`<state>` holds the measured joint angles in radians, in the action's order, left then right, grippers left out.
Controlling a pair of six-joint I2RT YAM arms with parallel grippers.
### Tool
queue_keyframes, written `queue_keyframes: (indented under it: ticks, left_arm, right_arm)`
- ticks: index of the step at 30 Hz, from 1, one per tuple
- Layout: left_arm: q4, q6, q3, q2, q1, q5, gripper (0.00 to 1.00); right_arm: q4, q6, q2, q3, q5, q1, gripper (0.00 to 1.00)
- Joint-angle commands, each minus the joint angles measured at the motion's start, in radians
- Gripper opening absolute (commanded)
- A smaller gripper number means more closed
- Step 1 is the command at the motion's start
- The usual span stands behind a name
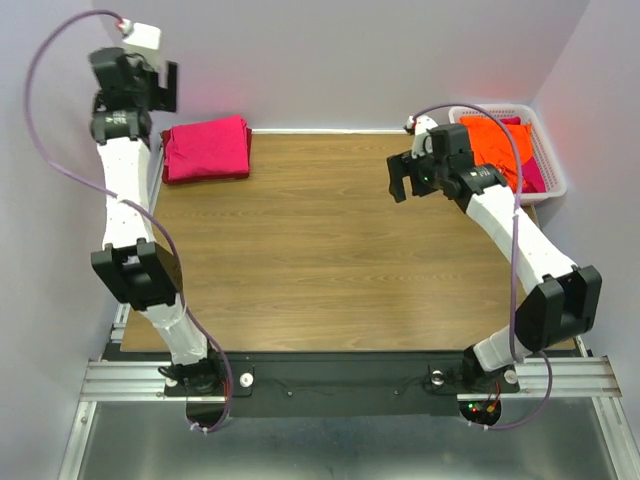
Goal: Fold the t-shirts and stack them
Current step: Neatly place the folded tshirt to the corner
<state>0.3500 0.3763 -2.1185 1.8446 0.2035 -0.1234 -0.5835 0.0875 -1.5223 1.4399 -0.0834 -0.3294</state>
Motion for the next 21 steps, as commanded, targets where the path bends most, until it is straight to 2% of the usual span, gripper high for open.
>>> queue_keyframes:
  ticks: [1, 5, 7, 9, 12, 13, 16, 21]
  left_arm:
    - [0.078, -0.014, 0.206, -0.141, -0.140, -0.030, 0.99]
    - [0.073, -0.105, 0.397, -0.246, -0.251, -0.073, 0.99]
    - [0.070, -0.119, 0.504, -0.301, -0.294, -0.161, 0.99]
    - [0.060, -0.134, 0.580, -0.337, -0.331, -0.188, 0.99]
    - [-0.008, -0.126, 0.789, -0.418, -0.400, -0.196, 0.99]
    - [-0.020, -0.125, 0.790, -0.435, -0.417, -0.196, 0.99]
    - [-0.049, -0.120, 0.945, -0.495, -0.455, -0.173, 0.99]
    - [-0.080, -0.129, 1.035, -0.548, -0.460, -0.159, 0.99]
  right_arm:
    - [0.014, -0.054, 0.071, -0.041, -0.081, 0.044, 1.00]
    - [0.016, -0.086, 0.116, -0.116, -0.125, 0.056, 1.00]
    - [0.020, -0.120, 0.134, -0.166, -0.139, 0.058, 1.00]
    - [0.025, -0.132, 0.145, -0.206, -0.142, 0.058, 1.00]
    - [0.045, -0.129, 0.160, -0.283, -0.162, 0.058, 1.00]
    - [0.050, -0.123, 0.163, -0.301, -0.176, 0.058, 1.00]
    - [0.073, -0.115, 0.186, -0.375, -0.246, 0.058, 1.00]
    - [0.102, -0.118, 0.228, -0.421, -0.239, 0.058, 1.00]
